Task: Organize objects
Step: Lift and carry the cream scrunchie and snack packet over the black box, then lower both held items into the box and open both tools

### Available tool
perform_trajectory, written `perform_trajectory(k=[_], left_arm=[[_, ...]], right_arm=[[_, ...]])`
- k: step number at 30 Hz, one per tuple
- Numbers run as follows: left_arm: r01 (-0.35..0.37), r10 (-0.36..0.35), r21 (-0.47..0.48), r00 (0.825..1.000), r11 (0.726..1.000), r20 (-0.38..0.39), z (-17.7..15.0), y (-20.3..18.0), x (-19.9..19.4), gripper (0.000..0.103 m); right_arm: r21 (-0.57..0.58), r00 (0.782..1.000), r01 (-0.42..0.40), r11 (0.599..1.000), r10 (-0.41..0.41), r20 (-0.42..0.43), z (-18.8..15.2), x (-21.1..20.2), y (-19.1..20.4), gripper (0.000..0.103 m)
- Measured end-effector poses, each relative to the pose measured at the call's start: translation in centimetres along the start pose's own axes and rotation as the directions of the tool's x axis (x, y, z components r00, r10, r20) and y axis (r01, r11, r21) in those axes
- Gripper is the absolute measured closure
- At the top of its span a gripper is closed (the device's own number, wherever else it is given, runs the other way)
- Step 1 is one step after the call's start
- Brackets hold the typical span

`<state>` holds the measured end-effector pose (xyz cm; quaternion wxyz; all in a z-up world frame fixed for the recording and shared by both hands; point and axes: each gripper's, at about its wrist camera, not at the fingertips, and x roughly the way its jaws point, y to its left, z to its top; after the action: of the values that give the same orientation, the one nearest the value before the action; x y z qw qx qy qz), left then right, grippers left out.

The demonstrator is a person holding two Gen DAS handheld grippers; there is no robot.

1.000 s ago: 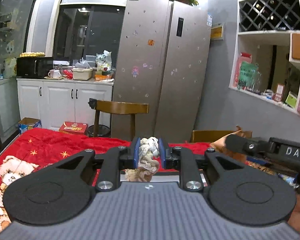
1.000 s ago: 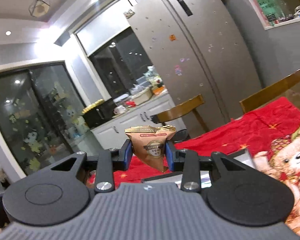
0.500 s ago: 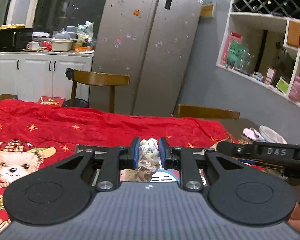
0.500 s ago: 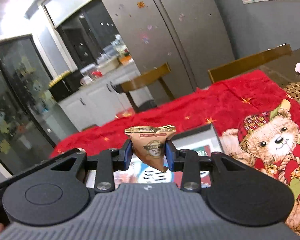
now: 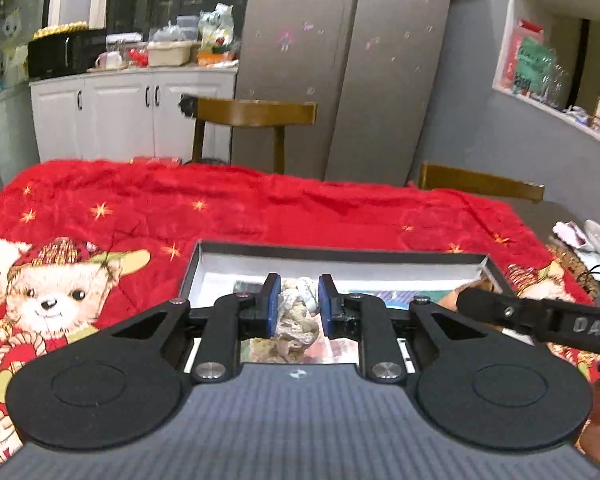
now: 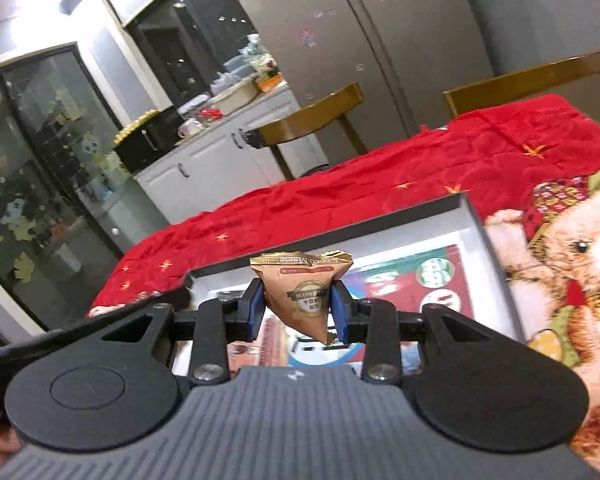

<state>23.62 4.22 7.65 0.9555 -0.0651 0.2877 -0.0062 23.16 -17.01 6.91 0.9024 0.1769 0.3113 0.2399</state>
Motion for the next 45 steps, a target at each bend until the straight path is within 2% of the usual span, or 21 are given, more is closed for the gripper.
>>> perform_trajectory(k=[6,10,15,19,28,31,37,45], left_arm=[[-0.056,0.057,0.03,0.998,0.998,-0.031,-0.6,0.2,1.3,0.079],[-0.094,0.097,0.046,0.994,0.995,-0.057,-0.9,0.4,2.2,0.079],[-0.098,0.101,0.044,0.991,0.994,-0.085,-1.2,0.8,2.7,0.079],[-0.118,0.122,0.053,0.988,0.992,-0.096,-1.4,1.0,3.1,0.079],[-0.117,0.119,0.024,0.987,0.993,-0.109,-1.0,1.8,3.3,0.079],[-0.116,0.119,0.032,0.986,0.993,-0.113,-0.9,1.8,3.3,0.079],[-0.02,0.016,-0.018,0.981,1.0,-0.193,-0.7,2.2,3.6,0.079],[-0.031,0.027,-0.019,0.978,0.999,-0.208,-0.7,2.4,3.8,0.079]], right_arm=[[-0.073,1.0,0.025,0.997,-0.025,0.014,-0.7,0.3,2.3,0.065],[-0.084,1.0,0.002,0.996,-0.003,-0.014,-0.9,1.4,3.2,0.065],[-0.072,0.999,-0.022,0.997,0.019,-0.044,-0.7,3.3,4.1,0.065],[-0.075,0.999,-0.009,0.997,0.006,-0.044,-1.0,4.0,4.3,0.065],[-0.086,0.997,0.026,0.996,-0.032,-0.077,-1.6,4.6,4.1,0.065],[-0.073,0.995,0.015,0.997,-0.022,-0.099,-1.7,4.7,3.9,0.065],[-0.081,0.992,0.033,0.996,-0.043,-0.116,-1.9,4.9,3.9,0.065],[-0.08,0.986,0.051,0.995,-0.063,-0.154,-2.4,5.6,3.5,0.065]])
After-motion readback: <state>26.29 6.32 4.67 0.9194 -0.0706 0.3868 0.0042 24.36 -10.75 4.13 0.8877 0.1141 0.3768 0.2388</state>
